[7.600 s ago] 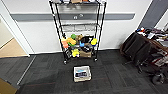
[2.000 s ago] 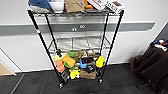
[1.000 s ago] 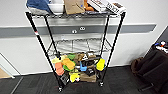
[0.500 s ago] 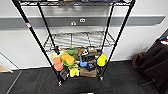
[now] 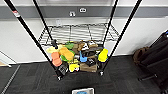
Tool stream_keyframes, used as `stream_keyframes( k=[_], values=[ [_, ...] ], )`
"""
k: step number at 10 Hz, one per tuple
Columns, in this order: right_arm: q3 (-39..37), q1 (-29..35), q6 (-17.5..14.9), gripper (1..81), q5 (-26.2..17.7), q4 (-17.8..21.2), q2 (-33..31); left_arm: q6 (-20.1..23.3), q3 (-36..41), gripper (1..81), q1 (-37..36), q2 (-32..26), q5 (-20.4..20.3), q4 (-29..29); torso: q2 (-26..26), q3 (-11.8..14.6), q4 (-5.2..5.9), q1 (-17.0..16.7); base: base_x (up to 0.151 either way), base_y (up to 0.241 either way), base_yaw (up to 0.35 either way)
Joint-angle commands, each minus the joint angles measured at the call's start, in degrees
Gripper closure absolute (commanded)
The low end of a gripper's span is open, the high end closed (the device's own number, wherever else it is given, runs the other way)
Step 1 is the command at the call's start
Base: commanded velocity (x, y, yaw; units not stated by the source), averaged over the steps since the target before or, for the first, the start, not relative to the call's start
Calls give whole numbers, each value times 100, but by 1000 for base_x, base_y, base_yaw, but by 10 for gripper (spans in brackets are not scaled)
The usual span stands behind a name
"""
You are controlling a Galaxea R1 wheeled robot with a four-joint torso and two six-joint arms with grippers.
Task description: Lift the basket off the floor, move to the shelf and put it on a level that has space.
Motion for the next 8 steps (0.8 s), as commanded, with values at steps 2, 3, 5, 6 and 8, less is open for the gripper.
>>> stream_keyframes(
  k=[2, 3, 5, 6, 8],
  values=[
    [-9, 340, 11, 10, -364, 19, -98, -22, -76, 10, -323, 13, 381, -76, -693, -101, 0, 455, 0, 0, 0],
    [-18, 411, 11, 10, -364, 19, -99, -22, -76, 10, -376, 4, 381, -85, -844, -142, 0, 553, 0, 0, 0],
    [-9, 534, 11, 10, -373, 1, -82, -22, -76, 10, -429, 22, 346, -102, -1228, -186, 0, 793, 0, 0, 0],
    [-18, 595, 11, 10, -434, -16, -64, -22, -76, 10, -464, 22, 346, -94, -1423, -188, 0, 916, 0, 0, 0],
    [-27, 709, 11, 10, -496, -34, -64, -22, -129, 10, -490, 39, 319, -93, -1823, -188, 0, 1170, 0, 0, 0]
  ],
)
